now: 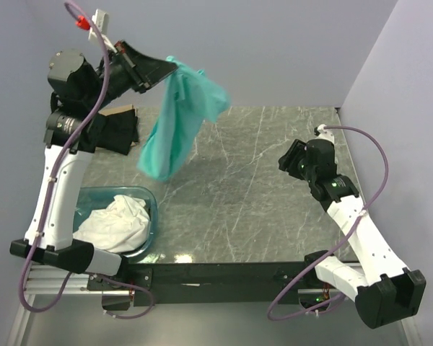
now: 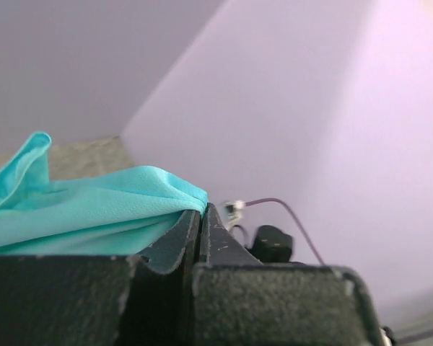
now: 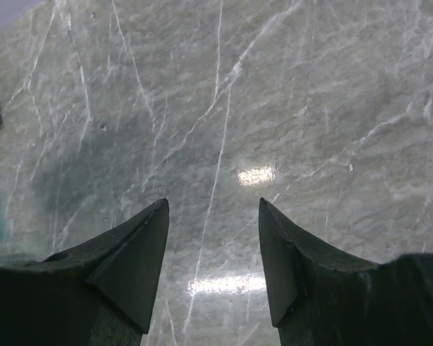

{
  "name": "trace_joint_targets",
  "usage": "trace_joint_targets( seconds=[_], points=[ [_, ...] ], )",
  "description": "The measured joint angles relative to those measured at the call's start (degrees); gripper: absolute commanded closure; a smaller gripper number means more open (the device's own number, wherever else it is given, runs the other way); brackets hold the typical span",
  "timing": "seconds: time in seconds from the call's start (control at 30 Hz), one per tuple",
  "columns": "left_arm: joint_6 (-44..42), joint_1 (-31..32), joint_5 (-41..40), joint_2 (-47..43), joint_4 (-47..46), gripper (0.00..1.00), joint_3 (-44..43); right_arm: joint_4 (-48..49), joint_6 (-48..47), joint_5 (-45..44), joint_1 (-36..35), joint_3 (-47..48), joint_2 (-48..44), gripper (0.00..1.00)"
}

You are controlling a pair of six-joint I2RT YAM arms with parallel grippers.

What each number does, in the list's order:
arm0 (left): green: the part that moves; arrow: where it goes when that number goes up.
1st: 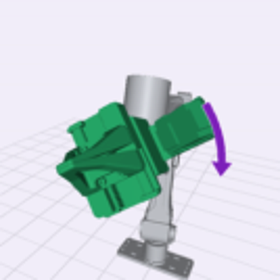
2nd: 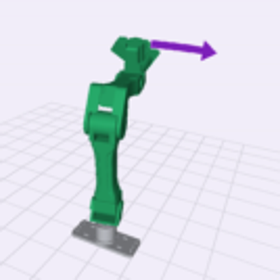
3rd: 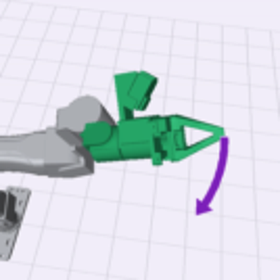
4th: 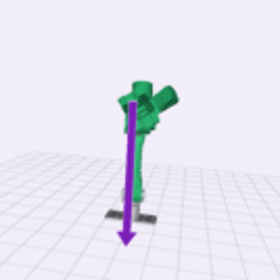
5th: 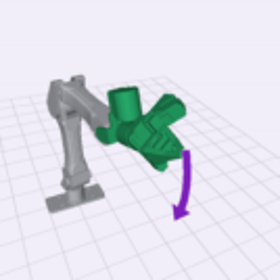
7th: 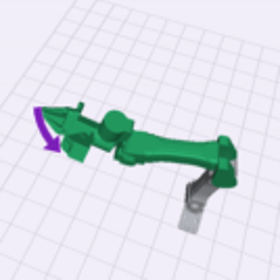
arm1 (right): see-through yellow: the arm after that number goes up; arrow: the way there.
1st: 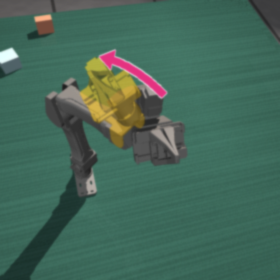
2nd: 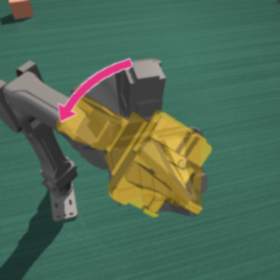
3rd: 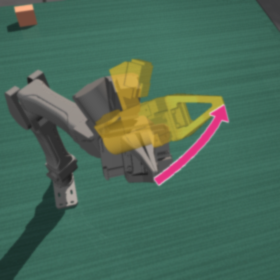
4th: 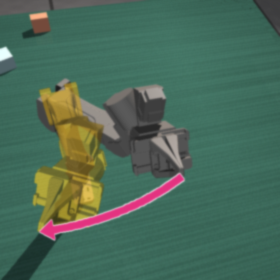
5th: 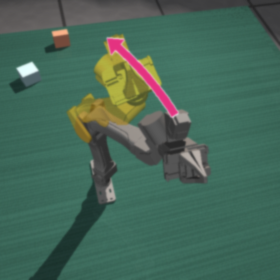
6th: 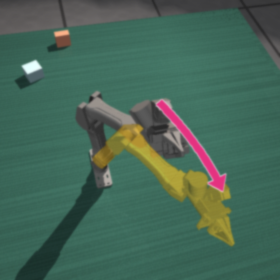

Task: Fold and stack the t-shirts
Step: Move the tshirt to the center of the board, then flatten the tshirt out

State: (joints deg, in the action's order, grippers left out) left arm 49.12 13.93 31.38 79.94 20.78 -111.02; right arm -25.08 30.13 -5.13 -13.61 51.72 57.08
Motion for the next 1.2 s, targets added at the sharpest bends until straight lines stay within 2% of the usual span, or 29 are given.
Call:
trace_joint_targets(
  seconds=[0.13,0.17,0.23,0.27,0.3,0.37,0.53,0.67,0.83,0.97,1.2],
  points=[
    [3.3,4.2,3.2,0.9,-8.2,1.00,0.9,-0.5,-0.5,-0.7,0.0,0.0,-1.6,0.40],
    [3.9,5.0,3.7,0.5,-10.0,0.95,2.2,-0.7,-0.6,-0.9,0.0,0.0,-2.1,0.41],
    [4.6,6.6,4.2,-1.0,-13.4,0.75,7.5,-1.2,-0.8,-1.3,0.0,0.0,-3.0,0.41],
    [4.6,7.4,3.8,-2.1,-13.9,0.52,11.2,-1.5,-0.9,-1.6,0.0,0.0,-3.4,0.41],
    [4.2,8.0,2.8,-3.1,-13.2,0.41,14.8,-1.7,-0.9,-1.8,0.0,0.0,-3.7,0.40],
    [3.4,8.7,-2.8,-4.9,-7.8,0.27,22.2,-2.3,-0.8,-2.1,0.0,0.0,-4.3,0.40],
    [-1.7,8.4,-17.3,-3.2,9.9,0.24,34.1,-2.9,0.0,-2.3,0.0,-2.0,-7.0,0.40],
    [-3.5,8.3,-21.2,-2.3,17.1,0.24,41.8,-3.2,1.6,-1.2,0.0,-4.9,-8.1,0.40],
    [-3.1,8.3,-21.5,-4.8,18.4,0.24,48.8,-2.7,3.5,3.7,0.0,-9.2,-7.2,0.42],
    [-1.5,8.4,-21.1,-7.5,17.2,0.23,51.3,-0.9,4.2,9.5,-1.2,-10.7,-1.1,0.43],
    [-0.1,8.4,-21.4,-9.9,16.6,0.21,53.1,0.3,4.0,11.4,-13.0,-7.7,10.9,0.44]
  ],
)
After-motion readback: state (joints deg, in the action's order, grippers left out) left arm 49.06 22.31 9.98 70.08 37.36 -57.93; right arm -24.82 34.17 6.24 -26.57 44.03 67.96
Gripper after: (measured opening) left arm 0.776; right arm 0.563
